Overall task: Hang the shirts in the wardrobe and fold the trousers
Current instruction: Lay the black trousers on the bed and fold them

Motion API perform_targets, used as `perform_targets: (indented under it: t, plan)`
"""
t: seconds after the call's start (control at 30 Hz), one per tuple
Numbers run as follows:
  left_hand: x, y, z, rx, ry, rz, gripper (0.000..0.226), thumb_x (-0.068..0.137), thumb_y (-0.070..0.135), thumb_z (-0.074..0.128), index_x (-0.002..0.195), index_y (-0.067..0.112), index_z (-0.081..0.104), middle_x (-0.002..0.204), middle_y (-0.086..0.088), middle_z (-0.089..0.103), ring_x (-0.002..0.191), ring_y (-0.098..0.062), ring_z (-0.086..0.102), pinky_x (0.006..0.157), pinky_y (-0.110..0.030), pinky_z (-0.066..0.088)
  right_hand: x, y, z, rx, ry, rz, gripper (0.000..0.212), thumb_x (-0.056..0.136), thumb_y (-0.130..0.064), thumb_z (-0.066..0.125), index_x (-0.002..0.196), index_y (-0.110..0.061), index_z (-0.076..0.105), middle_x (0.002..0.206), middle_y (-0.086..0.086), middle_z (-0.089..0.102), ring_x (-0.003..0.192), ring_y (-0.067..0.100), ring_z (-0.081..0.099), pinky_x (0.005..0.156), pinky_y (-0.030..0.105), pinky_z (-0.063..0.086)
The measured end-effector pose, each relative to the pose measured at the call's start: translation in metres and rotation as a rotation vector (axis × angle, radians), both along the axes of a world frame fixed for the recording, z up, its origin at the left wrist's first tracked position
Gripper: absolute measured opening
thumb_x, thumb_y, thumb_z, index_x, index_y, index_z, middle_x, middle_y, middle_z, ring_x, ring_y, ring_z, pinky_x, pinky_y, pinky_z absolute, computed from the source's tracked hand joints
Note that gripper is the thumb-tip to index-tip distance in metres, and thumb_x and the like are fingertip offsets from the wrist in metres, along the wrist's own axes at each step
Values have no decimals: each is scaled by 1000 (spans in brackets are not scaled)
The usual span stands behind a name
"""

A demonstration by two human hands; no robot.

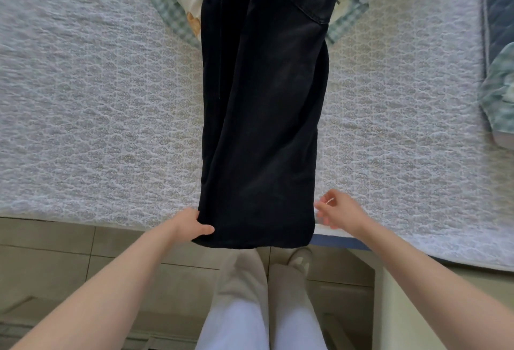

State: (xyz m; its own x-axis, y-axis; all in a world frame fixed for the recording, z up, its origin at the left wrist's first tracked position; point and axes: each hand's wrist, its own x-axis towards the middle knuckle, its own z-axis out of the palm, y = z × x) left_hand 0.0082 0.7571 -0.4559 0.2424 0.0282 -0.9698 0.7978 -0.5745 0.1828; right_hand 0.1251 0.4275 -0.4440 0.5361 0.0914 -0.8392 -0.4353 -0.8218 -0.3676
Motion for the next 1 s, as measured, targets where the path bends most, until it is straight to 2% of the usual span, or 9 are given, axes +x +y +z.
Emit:
perform_targets:
  t: [0.07, 0.17, 0.33, 0.47, 0.6, 0.73, 0.87, 0.9, 1.0]
  plan:
    - [16, 2, 5, -4, 26, -93, 35, 91, 32, 66, 122, 18, 60, 114, 4, 65, 106, -16, 62, 95, -29, 49, 11, 15, 0, 4, -5, 20, 21, 96, -35, 55, 93, -14, 55, 83, 3, 69, 75, 18, 65, 67, 31, 51]
    - [54, 9, 9, 33, -99, -41, 34, 91, 33, 67, 118, 13, 63, 109, 1, 67, 101, -18, 64, 92, -32, 52, 34, 33, -6, -90, -107, 79, 25, 98, -37, 52, 96, -12, 53, 86, 4, 63, 81, 22, 62, 71, 34, 50]
    - [141, 18, 22, 78, -411, 123, 17, 93, 29, 65, 97, 13, 63, 77, 1, 62, 73, -16, 61, 67, -28, 51, 95, 65, -10, -38, -175, -150, 33, 97, -38, 53, 116, -12, 45, 102, 5, 61, 93, 25, 62, 83, 44, 54]
    - [207, 16, 32, 84, -564, 165, 28, 93, 29, 64, 118, 16, 59, 94, -2, 66, 88, -20, 65, 82, -38, 57, 141, 78, -8, -33, -183, -258, 45, 96, -32, 56, 131, -12, 37, 107, 9, 60, 95, 26, 63, 85, 46, 54]
    - [265, 14, 44, 172, -759, 196, 28, 94, 23, 62, 121, 15, 59, 93, 0, 64, 87, -15, 63, 73, -27, 53, 196, 96, 10, -26, -356, -244, 38, 95, -12, 51, 131, -10, 40, 90, 0, 53, 77, 12, 54, 61, 28, 43]
    - [315, 20, 61, 220, -856, 198, 17, 91, 20, 66, 107, 19, 60, 82, 10, 57, 76, -5, 57, 66, -20, 47, 264, 130, 40, 103, -589, -219, 33, 92, -9, 50, 125, -11, 47, 105, 1, 56, 91, 14, 54, 78, 27, 43]
    - [353, 25, 77, 240, -914, 201, 15, 87, 24, 71, 98, 20, 62, 82, 6, 63, 75, -5, 60, 63, -18, 48, 332, 167, 69, 192, -761, -191, 25, 97, -21, 50, 120, -12, 51, 86, -11, 49, 77, 0, 49, 65, 7, 40]
    - [360, 26, 81, 239, -919, 203, 15, 86, 25, 72, 97, 21, 63, 81, 6, 64, 75, -5, 61, 63, -18, 49, 347, 176, 75, 217, -775, -205, 26, 97, -26, 51, 119, -13, 50, 86, -11, 49, 77, 1, 50, 70, 7, 45]
    - [376, 24, 89, 222, -927, 213, 15, 86, 27, 74, 95, 22, 64, 82, 6, 64, 76, -6, 62, 66, -22, 52, 385, 201, 84, 252, -741, -247, 40, 92, -45, 54, 118, -15, 47, 98, -8, 53, 92, 12, 57, 83, 38, 56]
